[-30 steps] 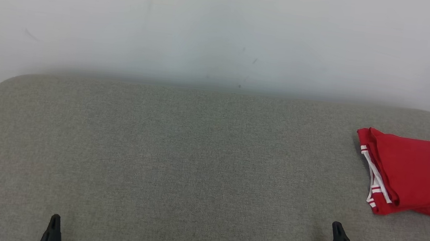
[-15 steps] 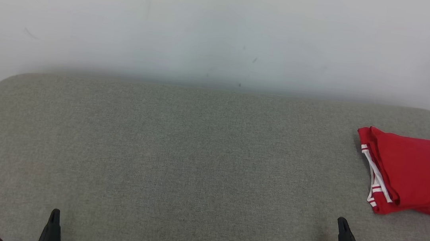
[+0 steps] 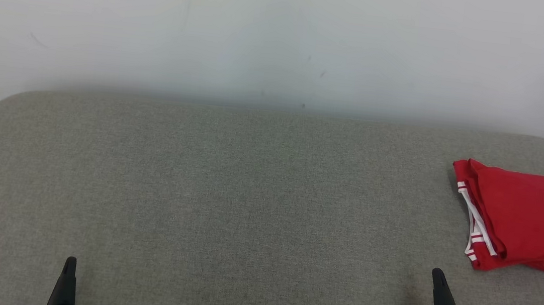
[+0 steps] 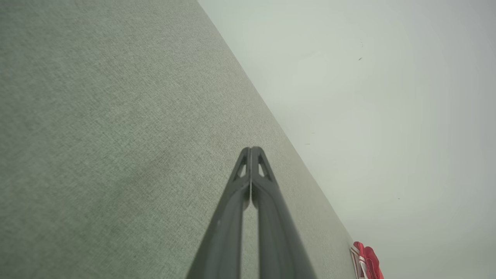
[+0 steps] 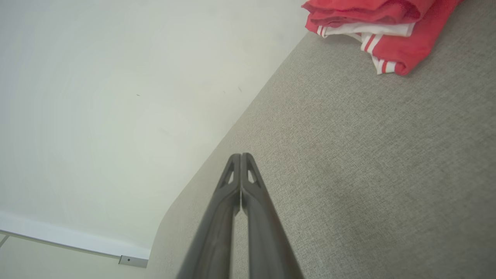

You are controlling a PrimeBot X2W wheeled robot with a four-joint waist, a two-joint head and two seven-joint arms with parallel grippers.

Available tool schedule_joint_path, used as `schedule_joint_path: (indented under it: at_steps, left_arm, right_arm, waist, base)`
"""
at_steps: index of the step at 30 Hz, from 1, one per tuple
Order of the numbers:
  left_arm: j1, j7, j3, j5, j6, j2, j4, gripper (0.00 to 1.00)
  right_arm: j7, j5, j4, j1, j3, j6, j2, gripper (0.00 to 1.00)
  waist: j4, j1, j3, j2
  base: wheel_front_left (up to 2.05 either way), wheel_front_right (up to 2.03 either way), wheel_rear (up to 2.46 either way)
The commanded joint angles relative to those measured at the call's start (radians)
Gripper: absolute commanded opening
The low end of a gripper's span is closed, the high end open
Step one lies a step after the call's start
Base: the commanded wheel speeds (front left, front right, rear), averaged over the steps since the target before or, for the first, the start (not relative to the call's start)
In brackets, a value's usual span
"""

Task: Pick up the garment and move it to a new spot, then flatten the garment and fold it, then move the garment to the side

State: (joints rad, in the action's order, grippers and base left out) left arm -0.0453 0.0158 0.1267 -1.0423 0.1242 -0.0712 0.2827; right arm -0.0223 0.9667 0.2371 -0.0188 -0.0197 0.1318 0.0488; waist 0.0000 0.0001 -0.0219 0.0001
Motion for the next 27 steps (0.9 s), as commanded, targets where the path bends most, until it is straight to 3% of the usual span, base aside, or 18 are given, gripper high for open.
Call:
schedule_joint_path:
  at_steps: [1, 27]
  left_arm:
    - [-0.024, 0.007, 0.005, -0.021, 0.005, -0.001, -0.008, 0.0]
    - [-0.061, 0.099, 0.032, -0.255, 0.007, 0.009, -0.004, 0.0]
  right_arm:
    - [0.0, 0.03, -0.016, -0.017, -0.002, -0.001, 0.001, 0.0]
    - [0.01, 0.305, -0.034, -0.027, -0.01, -0.001, 0.002, 0.0]
  waist:
    - [0.0, -0.0001, 0.0, -0.0001]
    - [0.0, -0.0001, 0.009, -0.0001]
  base:
    - [0.0, 0.0, 0.0]
    - [0.0, 0.0, 0.0]
